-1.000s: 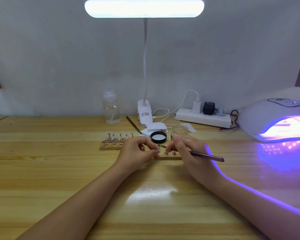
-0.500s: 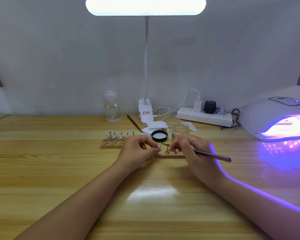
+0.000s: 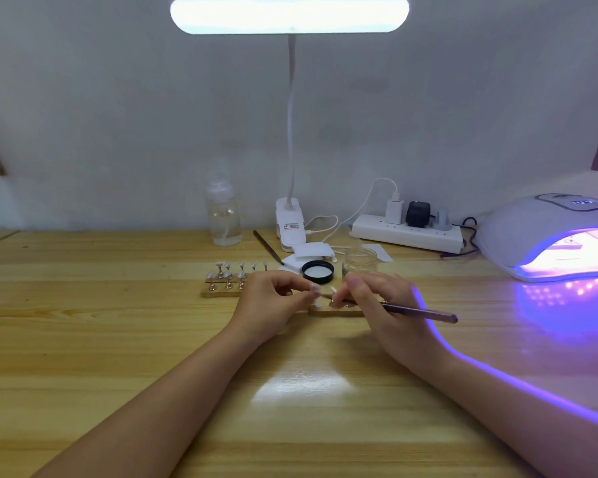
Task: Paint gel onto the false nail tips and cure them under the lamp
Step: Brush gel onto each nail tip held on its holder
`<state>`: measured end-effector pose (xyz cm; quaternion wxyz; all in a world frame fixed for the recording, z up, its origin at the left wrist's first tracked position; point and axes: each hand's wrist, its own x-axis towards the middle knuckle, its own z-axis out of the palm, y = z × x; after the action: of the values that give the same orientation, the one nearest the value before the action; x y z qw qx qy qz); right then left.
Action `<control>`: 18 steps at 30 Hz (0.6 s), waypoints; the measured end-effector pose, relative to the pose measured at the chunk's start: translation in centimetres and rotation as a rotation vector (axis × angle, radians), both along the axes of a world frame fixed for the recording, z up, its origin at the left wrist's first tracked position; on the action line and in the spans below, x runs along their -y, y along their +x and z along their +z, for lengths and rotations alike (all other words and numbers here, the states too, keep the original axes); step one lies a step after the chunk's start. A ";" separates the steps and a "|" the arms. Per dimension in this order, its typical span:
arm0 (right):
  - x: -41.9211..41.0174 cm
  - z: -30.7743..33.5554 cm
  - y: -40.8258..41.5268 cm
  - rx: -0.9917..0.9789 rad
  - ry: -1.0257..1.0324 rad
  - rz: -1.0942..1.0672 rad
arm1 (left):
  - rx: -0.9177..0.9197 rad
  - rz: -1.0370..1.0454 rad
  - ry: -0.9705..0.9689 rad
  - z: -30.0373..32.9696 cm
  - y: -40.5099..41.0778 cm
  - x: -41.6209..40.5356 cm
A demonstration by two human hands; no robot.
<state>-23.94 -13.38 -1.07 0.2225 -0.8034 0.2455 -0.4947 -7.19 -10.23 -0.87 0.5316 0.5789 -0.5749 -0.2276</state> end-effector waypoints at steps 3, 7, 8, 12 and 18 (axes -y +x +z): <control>-0.1 -0.1 -0.1 0.041 -0.013 -0.008 | -0.020 -0.007 -0.002 0.0 0.0 0.0; 0.1 -0.1 -0.1 0.020 0.025 -0.055 | 0.004 -0.018 -0.031 0.0 0.1 0.0; 0.2 -0.2 0.0 0.042 0.060 -0.027 | 0.003 -0.018 -0.031 0.0 0.1 0.1; 0.1 -0.2 -0.1 0.138 0.134 0.035 | 0.009 -0.022 -0.033 -0.2 0.1 0.1; 0.2 -0.4 0.1 0.111 0.129 0.031 | 0.028 -0.057 -0.061 -0.1 0.1 0.1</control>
<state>-23.88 -13.60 -1.44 0.2947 -0.7626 0.2517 -0.5179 -7.12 -10.30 -1.01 0.5344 0.5490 -0.6049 -0.2168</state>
